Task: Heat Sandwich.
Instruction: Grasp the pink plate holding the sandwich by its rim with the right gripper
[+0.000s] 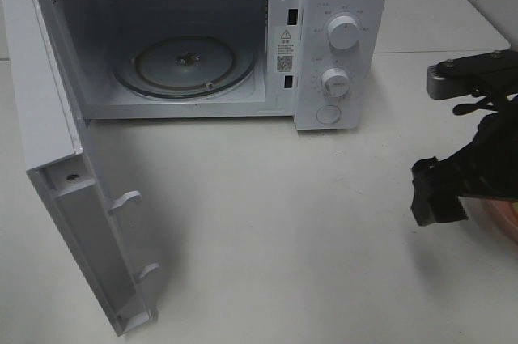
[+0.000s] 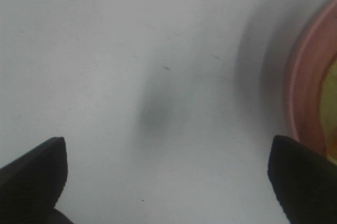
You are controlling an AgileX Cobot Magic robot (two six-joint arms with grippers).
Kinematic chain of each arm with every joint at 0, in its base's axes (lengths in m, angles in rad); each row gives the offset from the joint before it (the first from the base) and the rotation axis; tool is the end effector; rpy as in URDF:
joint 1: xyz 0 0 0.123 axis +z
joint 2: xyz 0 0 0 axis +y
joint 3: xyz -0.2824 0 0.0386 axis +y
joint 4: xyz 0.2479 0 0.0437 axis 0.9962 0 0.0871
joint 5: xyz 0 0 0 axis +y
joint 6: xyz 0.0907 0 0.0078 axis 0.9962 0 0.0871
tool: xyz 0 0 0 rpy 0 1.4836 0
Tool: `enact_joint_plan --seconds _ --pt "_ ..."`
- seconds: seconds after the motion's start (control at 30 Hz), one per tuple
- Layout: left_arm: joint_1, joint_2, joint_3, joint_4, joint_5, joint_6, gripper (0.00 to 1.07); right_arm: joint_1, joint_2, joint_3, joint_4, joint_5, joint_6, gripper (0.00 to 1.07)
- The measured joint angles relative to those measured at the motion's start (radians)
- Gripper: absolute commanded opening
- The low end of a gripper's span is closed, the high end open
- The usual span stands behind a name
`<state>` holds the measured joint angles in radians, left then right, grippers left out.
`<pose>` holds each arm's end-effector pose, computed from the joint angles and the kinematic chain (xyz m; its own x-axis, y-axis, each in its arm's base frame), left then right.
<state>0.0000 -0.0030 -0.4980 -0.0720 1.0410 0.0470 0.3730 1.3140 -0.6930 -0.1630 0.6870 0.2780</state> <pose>-0.0044 -0.0057 0.2784 -0.4359 0.0105 -0.9000 0.0605 0.9980 -0.0176 0.2121 0.0729 0.2123 -0.9123 -0.1958 -0.3596 -0.1935 0.9802 -0.0427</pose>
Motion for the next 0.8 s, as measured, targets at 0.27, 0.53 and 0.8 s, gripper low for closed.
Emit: enact_joint_plan --seconds 0.27,0.53,0.8 --pt "0.000 0.000 0.000 0.000 0.000 0.000 0.98 -0.151 0.038 -0.057 0.085 0.086 -0.146 0.99" --pt "0.000 0.000 0.000 0.000 0.000 0.000 0.98 -0.268 0.154 -0.111 0.155 0.089 -0.262 0.98" --pt "0.000 0.000 0.000 0.000 0.000 0.000 0.98 -0.333 0.319 -0.195 0.196 0.047 -0.332 0.96"
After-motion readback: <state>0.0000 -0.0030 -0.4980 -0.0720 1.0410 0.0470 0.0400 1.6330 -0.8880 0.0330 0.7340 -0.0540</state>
